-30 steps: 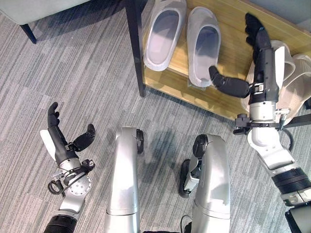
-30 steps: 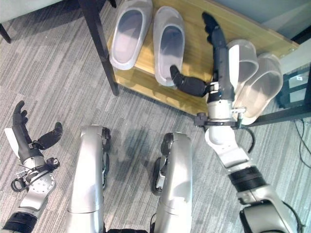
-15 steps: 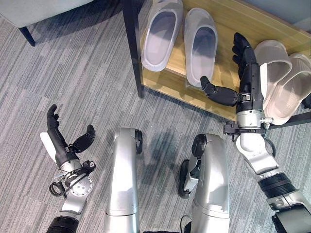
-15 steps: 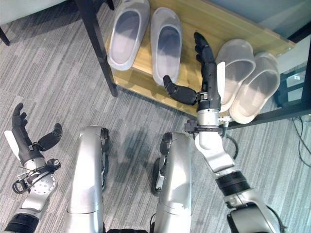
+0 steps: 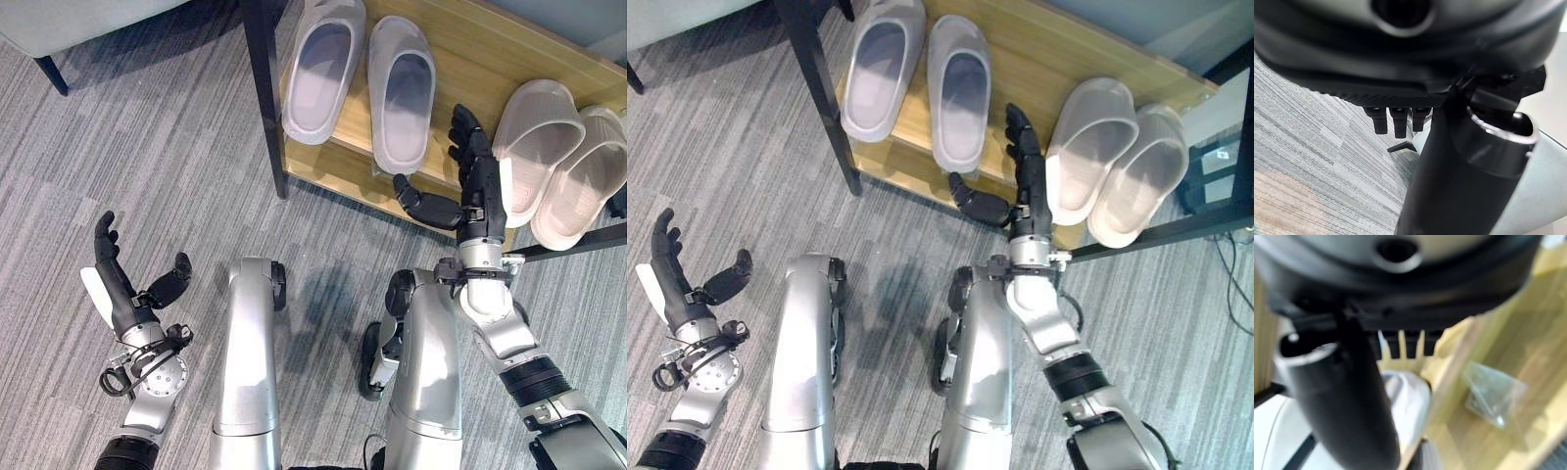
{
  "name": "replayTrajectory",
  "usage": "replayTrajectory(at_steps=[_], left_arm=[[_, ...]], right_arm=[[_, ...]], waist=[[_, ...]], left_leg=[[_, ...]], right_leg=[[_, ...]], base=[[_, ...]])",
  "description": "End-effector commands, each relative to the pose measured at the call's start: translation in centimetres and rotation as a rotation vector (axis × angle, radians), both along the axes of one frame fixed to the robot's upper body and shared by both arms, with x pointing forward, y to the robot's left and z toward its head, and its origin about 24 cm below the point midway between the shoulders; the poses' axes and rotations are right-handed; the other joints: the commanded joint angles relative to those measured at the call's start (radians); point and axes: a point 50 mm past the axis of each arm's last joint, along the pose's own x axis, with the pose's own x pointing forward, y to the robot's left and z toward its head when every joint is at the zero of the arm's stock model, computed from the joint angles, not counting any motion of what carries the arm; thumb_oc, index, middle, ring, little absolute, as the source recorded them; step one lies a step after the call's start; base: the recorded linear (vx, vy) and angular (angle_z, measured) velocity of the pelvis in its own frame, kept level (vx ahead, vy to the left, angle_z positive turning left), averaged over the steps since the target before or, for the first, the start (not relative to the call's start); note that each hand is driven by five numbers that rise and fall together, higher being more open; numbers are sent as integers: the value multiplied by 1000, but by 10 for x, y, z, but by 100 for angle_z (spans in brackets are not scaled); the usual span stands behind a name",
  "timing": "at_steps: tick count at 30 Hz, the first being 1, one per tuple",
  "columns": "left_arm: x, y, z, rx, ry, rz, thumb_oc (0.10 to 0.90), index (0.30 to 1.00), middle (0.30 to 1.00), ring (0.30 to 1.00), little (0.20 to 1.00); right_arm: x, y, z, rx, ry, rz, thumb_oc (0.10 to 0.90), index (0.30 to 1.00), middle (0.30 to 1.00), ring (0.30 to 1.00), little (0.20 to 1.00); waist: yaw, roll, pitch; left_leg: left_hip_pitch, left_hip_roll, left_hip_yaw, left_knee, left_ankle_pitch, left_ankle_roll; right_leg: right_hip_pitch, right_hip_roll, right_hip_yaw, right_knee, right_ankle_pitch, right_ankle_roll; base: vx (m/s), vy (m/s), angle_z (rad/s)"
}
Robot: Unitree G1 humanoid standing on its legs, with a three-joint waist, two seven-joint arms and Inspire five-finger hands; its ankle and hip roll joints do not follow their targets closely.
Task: Arrange the slippers neatly on the shoe rack.
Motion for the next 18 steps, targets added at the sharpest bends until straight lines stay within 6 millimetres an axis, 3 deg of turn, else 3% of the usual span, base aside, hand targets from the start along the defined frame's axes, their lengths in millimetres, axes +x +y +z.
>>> replayTrajectory(at_steps=[1, 12, 18], left_arm=[[2, 1, 31, 38, -160, -7, 800, 900, 900, 900, 900], [5, -4, 27, 33, -138, -41, 800, 900, 900, 900, 900], [8, -8, 28, 28, -141, -71, 800, 900, 900, 900, 900]], right_arm=[[-2, 11, 50, 66, -210, 93, 800, 900, 900, 900, 900], [12, 48, 59, 40, -180, 224, 800, 900, 900, 900, 900], [22, 69, 76, -15, -196, 266, 800, 900, 900, 900, 900]], waist=[[58, -13, -37], [77, 5, -37], [94, 15, -37]], left_leg=[[33, -1, -18, 44, -90, 57], [33, -7, -21, 46, -85, 54], [33, -10, -22, 45, -80, 51]], right_leg=[[12, -8, 10, 16, 37, -81], [12, -9, 11, 12, 41, -83], [12, -9, 11, 15, 44, -84]], base=[[0, 0, 0], [0, 0, 0], [0, 0, 0]])
